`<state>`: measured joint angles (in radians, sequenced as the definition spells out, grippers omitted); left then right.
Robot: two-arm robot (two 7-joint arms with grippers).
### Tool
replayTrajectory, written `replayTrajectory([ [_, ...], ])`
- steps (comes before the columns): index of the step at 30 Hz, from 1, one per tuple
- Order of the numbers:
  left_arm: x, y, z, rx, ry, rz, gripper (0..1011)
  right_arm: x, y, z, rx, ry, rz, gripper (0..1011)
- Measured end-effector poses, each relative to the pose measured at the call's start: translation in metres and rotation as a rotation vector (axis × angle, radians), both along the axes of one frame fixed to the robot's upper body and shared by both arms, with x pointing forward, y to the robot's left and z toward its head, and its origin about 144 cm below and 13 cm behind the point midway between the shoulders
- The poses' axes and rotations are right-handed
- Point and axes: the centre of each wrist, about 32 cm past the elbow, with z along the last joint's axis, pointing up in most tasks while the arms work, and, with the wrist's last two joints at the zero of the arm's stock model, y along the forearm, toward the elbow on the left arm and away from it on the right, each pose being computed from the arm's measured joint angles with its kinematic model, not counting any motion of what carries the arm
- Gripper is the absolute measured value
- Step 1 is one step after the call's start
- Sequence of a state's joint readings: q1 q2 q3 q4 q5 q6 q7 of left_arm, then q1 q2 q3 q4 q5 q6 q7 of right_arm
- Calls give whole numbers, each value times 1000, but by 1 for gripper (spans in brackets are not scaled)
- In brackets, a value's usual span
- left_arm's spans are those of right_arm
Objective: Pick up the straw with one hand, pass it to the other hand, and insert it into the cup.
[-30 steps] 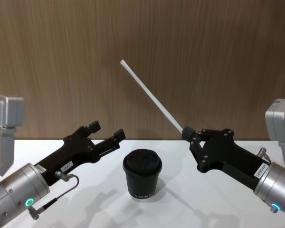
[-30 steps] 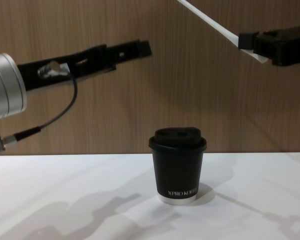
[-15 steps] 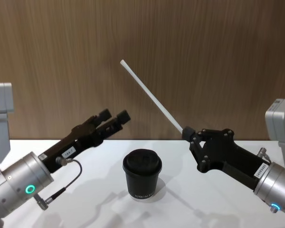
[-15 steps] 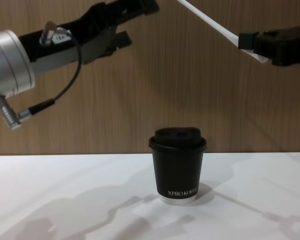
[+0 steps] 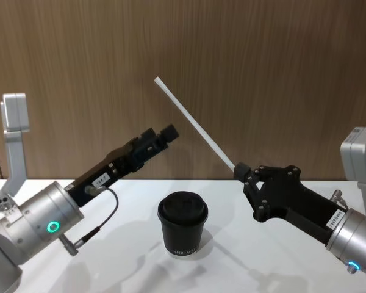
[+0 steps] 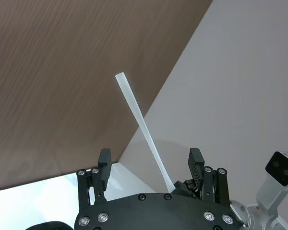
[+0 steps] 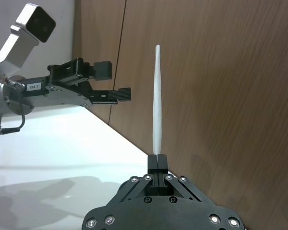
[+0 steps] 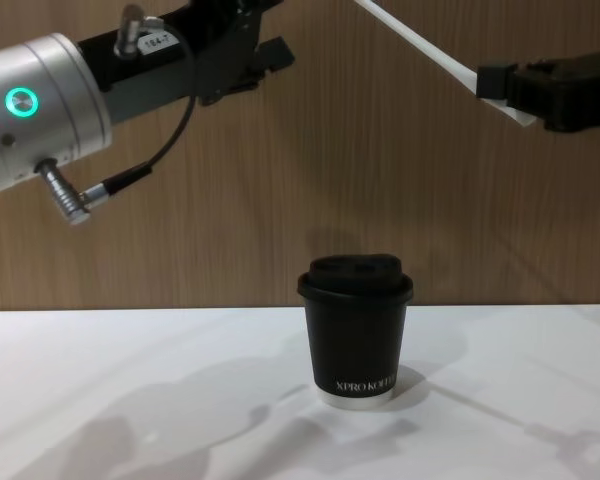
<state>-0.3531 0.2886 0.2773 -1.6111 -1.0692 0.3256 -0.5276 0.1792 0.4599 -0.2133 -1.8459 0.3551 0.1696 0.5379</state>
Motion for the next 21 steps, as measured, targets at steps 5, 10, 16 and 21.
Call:
replayTrajectory([
  [5, 4, -6, 1, -8, 16, -7, 1003, 0, 0, 0, 0, 0, 0, 5],
  [10, 9, -12, 3, -12, 27, -17, 1003, 0, 0, 0, 0, 0, 0, 4],
  [16, 14, -18, 5, -15, 34, -29, 1002, 0, 0, 0, 0, 0, 0, 5],
  [21, 16, -21, 5, -14, 35, -36, 1003, 0, 0, 0, 0, 0, 0, 5],
])
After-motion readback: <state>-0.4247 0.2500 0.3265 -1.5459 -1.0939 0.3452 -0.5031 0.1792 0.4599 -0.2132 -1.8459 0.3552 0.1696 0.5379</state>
